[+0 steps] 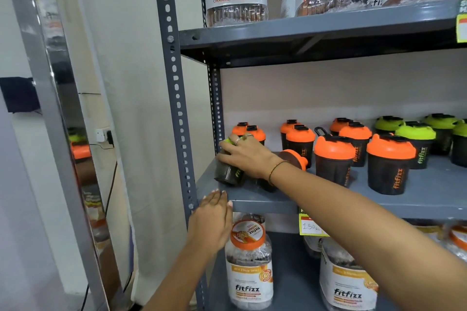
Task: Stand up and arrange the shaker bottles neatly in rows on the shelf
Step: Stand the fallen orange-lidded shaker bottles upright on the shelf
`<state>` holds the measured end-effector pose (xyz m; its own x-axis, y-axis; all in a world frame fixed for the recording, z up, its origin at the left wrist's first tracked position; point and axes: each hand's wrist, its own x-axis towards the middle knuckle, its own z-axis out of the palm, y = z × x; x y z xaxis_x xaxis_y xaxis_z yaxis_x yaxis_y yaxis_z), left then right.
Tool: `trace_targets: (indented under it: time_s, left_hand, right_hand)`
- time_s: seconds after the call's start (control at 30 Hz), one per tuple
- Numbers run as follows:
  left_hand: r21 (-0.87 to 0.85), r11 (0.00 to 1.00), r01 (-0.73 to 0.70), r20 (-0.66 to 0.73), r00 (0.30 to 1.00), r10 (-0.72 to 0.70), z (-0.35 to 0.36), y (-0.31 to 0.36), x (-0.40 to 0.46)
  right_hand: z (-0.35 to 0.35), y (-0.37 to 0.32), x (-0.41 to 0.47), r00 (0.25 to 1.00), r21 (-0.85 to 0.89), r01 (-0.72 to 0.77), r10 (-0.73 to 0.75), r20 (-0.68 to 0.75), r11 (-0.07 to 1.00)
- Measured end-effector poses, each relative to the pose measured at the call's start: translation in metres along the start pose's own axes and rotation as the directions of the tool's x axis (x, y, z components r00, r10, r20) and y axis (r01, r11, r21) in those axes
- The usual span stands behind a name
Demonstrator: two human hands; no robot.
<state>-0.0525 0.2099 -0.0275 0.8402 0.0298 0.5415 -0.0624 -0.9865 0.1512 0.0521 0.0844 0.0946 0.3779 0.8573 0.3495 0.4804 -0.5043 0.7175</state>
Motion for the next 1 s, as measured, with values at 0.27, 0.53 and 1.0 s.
trace_targets:
  time_s: [0.27, 0.53, 1.0]
  left_hand:
    - [-0.004, 1.0, -0.012, 0.018, 1.0, 0.012, -0.001, -0.003, -0.001]
    - [-0.005, 1.0, -0.024, 0.009, 1.0, 0.024, 0.001, -0.007, 0.0]
    - [-0.03, 0.999, -0.027, 0.007, 1.0, 0.027, 0.007, -0.012, 0.001]
  right_hand:
    - [-0.006, -0.011, 0.009, 0.985, -0.216, 0.142, -0.16, -0.068, 0.966]
    - [0.009, -0.011, -0.004, 0.981, -0.027, 0.002, -0.008, -0.193, 1.0]
    - [0.012, -0.019, 0.013, 0.766, 0.791, -0.468, 0.627, 0.14, 0.395]
